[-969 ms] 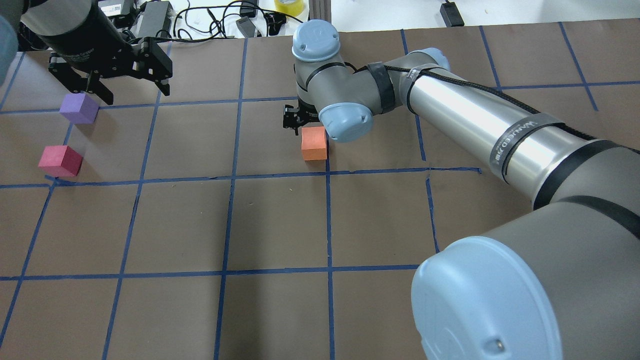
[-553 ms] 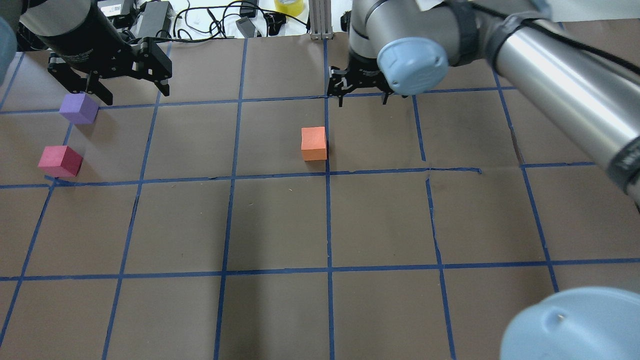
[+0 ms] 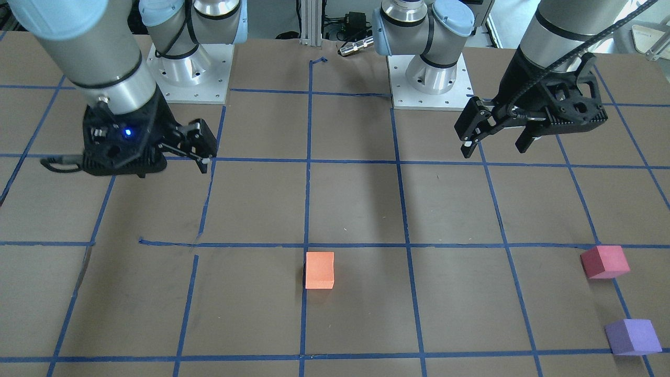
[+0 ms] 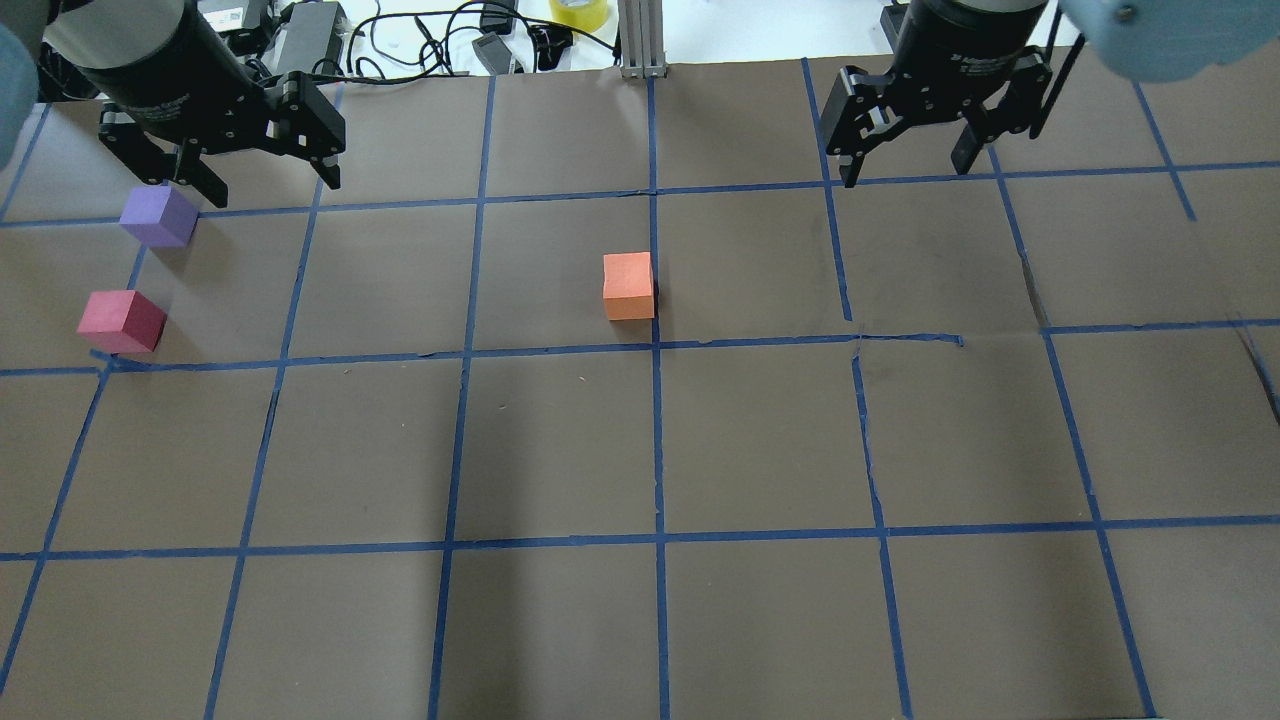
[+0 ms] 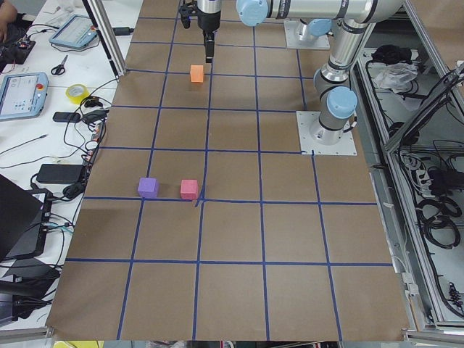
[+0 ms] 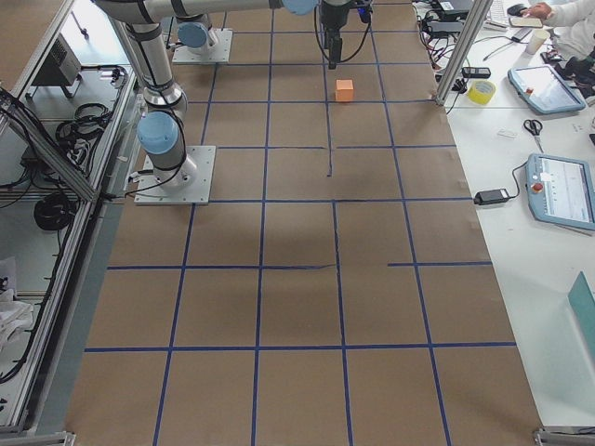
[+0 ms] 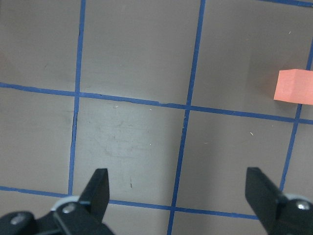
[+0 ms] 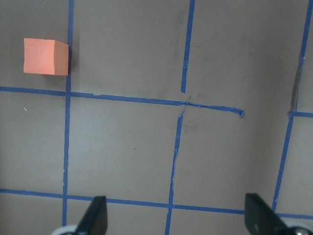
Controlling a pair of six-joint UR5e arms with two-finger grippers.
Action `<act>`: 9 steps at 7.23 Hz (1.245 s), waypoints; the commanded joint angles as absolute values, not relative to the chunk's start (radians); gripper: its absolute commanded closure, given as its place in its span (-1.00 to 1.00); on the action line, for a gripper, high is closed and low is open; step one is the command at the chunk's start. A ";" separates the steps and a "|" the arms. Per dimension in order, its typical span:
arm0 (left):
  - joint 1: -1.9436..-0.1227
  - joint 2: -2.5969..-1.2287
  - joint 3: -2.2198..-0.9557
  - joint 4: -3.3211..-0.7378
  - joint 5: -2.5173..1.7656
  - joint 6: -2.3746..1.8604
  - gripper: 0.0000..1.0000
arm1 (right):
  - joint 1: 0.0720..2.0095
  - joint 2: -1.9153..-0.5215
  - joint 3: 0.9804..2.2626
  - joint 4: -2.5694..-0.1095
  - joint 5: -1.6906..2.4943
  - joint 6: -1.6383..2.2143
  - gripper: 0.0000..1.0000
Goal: Arrange blocks in a line
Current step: 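Open the right gripper and lift it away from the cube, then reach the left gripper to the orange cube and grasp it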
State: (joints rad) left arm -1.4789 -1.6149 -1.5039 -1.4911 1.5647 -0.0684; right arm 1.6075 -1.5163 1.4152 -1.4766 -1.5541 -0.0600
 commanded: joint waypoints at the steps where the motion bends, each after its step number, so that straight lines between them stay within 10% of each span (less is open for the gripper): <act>1: -1.520 -1.713 -1.499 -1.345 1.554 -0.162 -1.00 | 1.583 -1.520 1.416 -1.468 -1.555 -0.060 -1.00; 9: -1.790 -2.201 -1.373 -1.112 1.493 -0.081 -1.00 | 1.563 -1.536 1.428 -1.453 -1.598 -0.060 -1.00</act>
State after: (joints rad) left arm -1.7660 -2.1462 -1.3805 -1.1097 1.4952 -0.0843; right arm 1.5621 -1.5351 1.4263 -1.4528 -1.5978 -0.0606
